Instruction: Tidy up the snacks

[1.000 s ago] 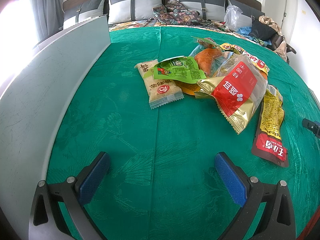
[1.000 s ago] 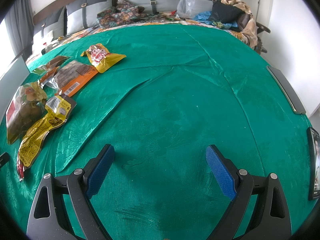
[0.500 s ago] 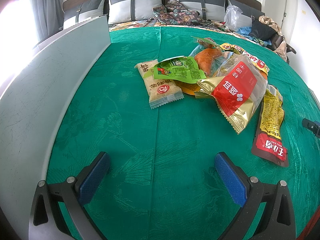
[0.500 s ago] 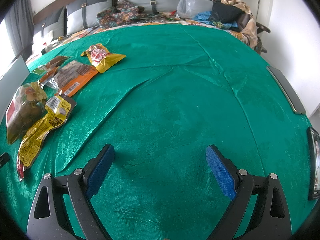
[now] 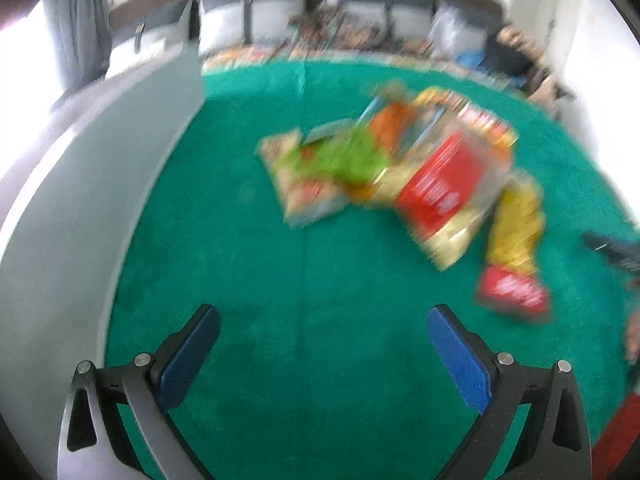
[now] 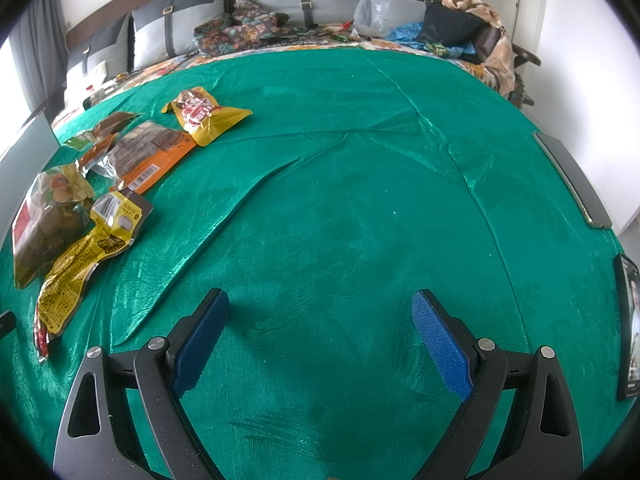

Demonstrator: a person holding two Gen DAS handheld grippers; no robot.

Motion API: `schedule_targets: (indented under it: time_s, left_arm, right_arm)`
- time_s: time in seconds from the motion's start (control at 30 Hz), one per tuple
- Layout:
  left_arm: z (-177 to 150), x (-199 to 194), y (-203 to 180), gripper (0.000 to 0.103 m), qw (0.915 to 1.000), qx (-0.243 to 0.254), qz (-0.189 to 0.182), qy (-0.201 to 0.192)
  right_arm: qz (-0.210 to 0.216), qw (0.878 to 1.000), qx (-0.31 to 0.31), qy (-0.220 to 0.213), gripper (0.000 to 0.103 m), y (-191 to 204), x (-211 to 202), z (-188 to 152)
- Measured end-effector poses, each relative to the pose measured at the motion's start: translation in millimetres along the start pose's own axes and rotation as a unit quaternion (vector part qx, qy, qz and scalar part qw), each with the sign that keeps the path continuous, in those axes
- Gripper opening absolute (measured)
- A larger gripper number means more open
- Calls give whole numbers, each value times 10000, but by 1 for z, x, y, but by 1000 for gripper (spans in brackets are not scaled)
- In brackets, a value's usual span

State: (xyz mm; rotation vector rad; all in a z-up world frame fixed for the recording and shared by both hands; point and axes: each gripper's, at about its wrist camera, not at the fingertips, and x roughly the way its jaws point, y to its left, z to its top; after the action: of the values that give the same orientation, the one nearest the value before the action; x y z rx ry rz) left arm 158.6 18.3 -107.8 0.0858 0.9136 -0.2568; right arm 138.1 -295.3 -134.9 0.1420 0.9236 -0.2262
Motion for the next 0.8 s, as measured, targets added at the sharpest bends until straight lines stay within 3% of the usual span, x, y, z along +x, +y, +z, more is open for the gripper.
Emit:
schedule_targets:
  time_s: [0.07,0.1,0.13,0.17,0.3,0.6,0.67,0.7,0.8]
  left_arm:
    - [9,-13,-10,101,9993,169,-237,-219]
    - [24,-19,-29,101,9971,558,-419,-302]
    - [26,-19,-31,101,9969,585,-424,-301]
    - [44,-17,-55,101,9934,1040,-409,-278]
    - [73,8,-91,101,9858,1668,-194,-11]
    - [93,71,-113,101,9751,2115,38,672]
    - [94,72,-117,77,9766,2010,-146,749]
    - [91,68,-116,60,9774,1974,-103,751]
    - [93,60,-107,56,9838,1627,-162,730]
  right_arm:
    - [0,10000,0,1,95,0,0,0]
    - [0,10000,0,1,95,0,0,0]
    - [1,10000,0,1,95,0,0,0]
    - [1,10000,1,1,95,0,0,0]
    - [1,10000,1,1,95,0,0,0]
    - [2,10000,1,2,95,0,0,0]
    - [4,10000,2,2,95,0,0,0]
    - [2,10000,1,2,95,0,0,0]
    - [6,10000,3,5,95,0,0,0]
